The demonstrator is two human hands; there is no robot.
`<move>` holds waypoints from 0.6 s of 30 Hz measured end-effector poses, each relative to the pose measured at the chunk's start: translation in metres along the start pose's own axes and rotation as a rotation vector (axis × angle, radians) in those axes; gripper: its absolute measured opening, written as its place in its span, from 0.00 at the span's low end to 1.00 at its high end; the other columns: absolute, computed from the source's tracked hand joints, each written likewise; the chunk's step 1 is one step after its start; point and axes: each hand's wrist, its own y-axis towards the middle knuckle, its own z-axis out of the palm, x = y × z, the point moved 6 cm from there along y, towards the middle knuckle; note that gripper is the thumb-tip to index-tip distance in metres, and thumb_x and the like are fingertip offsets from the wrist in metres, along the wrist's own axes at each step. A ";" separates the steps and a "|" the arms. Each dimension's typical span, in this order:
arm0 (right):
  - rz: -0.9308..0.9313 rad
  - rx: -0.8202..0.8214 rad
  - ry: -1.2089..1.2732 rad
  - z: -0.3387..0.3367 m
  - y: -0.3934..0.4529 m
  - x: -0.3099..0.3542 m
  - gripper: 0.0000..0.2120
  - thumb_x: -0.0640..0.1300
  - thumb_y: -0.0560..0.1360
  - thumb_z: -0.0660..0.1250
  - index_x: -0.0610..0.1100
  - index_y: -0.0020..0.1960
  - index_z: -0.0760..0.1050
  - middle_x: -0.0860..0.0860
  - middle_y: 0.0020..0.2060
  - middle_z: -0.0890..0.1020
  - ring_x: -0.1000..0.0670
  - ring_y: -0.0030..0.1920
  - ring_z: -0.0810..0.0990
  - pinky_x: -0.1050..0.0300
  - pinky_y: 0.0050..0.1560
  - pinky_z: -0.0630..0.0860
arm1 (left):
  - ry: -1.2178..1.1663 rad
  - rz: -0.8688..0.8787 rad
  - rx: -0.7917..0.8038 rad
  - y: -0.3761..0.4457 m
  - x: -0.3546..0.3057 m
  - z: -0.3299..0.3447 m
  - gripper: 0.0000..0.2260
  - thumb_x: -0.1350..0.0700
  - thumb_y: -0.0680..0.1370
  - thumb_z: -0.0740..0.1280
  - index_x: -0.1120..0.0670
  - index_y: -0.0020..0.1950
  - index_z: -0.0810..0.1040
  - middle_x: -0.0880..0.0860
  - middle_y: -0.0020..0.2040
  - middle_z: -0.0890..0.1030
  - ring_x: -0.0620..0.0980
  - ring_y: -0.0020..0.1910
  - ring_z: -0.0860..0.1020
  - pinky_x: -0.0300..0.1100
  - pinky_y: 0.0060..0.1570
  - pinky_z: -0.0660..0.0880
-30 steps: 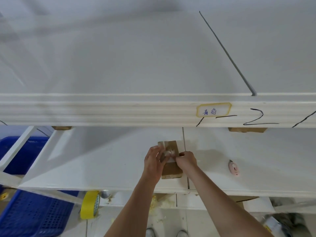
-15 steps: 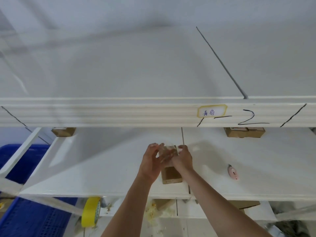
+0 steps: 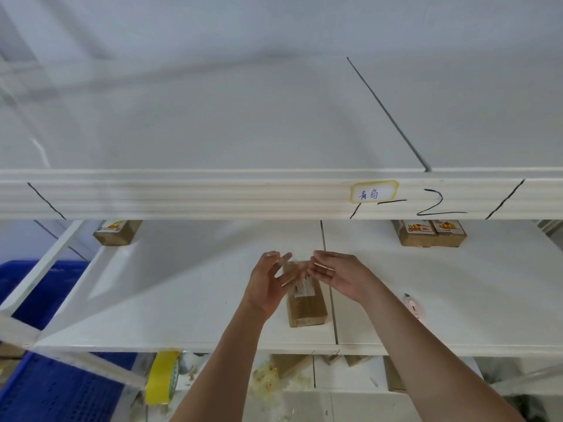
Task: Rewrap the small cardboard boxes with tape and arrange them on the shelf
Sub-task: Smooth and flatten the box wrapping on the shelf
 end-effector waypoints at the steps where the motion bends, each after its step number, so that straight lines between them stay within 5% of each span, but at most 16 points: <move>1: -0.017 -0.024 -0.023 -0.004 -0.001 0.000 0.13 0.31 0.75 0.71 0.28 0.59 0.78 0.36 0.49 0.84 0.40 0.48 0.86 0.49 0.49 0.84 | 0.028 0.013 -0.036 0.000 0.000 -0.003 0.03 0.60 0.80 0.68 0.57 0.47 0.76 0.61 0.58 0.80 0.66 0.56 0.81 0.63 0.64 0.75; 7: -0.082 -0.203 -0.362 -0.027 0.001 0.005 0.11 0.33 0.74 0.73 0.30 0.55 0.78 0.38 0.46 0.86 0.41 0.46 0.87 0.46 0.54 0.83 | 0.473 -0.006 -0.426 0.002 0.002 -0.032 0.06 0.62 0.77 0.74 0.61 0.50 0.79 0.58 0.52 0.84 0.57 0.50 0.83 0.49 0.51 0.82; 12: -0.001 -0.283 -0.466 -0.032 0.004 0.001 0.06 0.36 0.76 0.73 0.37 0.52 0.80 0.42 0.45 0.87 0.43 0.44 0.87 0.48 0.50 0.85 | 0.570 -0.067 -0.533 0.004 0.005 -0.048 0.10 0.58 0.72 0.79 0.61 0.48 0.83 0.58 0.46 0.85 0.54 0.44 0.84 0.47 0.48 0.83; 18: -0.001 -0.402 -0.497 -0.045 0.012 -0.014 0.08 0.35 0.71 0.78 0.34 0.48 0.82 0.40 0.43 0.85 0.44 0.40 0.84 0.49 0.45 0.85 | 0.669 -0.046 -0.669 0.004 0.004 -0.059 0.09 0.56 0.72 0.79 0.60 0.41 0.83 0.58 0.40 0.85 0.51 0.36 0.81 0.43 0.43 0.83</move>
